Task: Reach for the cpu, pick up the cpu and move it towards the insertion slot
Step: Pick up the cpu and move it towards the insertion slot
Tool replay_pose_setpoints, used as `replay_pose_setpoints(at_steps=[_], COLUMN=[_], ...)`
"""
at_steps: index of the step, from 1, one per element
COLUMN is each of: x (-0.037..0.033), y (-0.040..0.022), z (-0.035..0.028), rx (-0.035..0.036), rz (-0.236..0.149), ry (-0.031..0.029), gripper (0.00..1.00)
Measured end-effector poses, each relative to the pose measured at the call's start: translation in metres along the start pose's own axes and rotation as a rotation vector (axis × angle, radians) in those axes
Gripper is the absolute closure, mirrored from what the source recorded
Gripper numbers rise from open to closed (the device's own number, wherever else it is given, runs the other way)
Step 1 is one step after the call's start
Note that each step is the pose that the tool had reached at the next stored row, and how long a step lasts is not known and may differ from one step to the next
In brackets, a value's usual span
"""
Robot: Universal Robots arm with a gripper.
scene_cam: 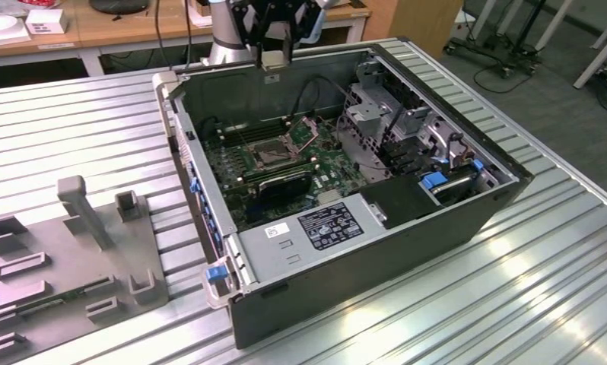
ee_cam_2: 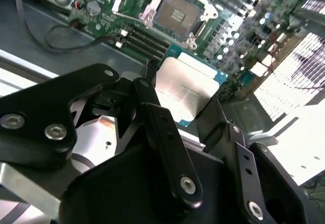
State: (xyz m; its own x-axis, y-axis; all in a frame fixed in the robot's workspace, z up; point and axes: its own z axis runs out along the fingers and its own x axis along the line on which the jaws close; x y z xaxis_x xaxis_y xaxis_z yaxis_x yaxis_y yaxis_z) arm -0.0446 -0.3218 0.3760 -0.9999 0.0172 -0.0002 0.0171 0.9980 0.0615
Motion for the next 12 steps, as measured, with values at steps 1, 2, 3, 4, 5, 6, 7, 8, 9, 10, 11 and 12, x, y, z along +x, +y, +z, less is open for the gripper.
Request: replay_pose_setpoints(at_steps=[1,2,3,4,5,6,7,8,9,10,11,12], x=[0.0000,0.0001,0.0001,0.0001,0.0001,0.0001,0.0001,0.0001,0.0001,0.0001,0.0001,0.0001], y=[0.0018,0.0032,0.0040,0.0042,0.0043,0.0044,0.0044,0.0044,0.0044,0.0044,0.0044,0.0044], z=[0.0008,0.0016,0.0023,0.0028,0.0032,0.0034,0.0034,0.0034,0.0034,0.0035,0.0035,0.0035], rx=[-0.0003,-0.0003,-0.0004,-0.0004,-0.0004,-0.0004,-0.0004,-0.0003,-0.0003,-0.0003,-0.0003,-0.0003], rz=[-0.001,-0.005,-0.010,-0.021,-0.035,-0.043,-0.044,-0.044,-0.044,-0.044,-0.044,-0.044], ry=[0.0000,0.0003,0.0006,0.0013,0.0020,0.0025,0.0026,0.0027,0.0027,0.0027,0.0027,0.0027], gripper=[0.45,0.45,0.45,0.45,0.45,0.45,0.45,0.45,0.45,0.45,0.45,0.45])
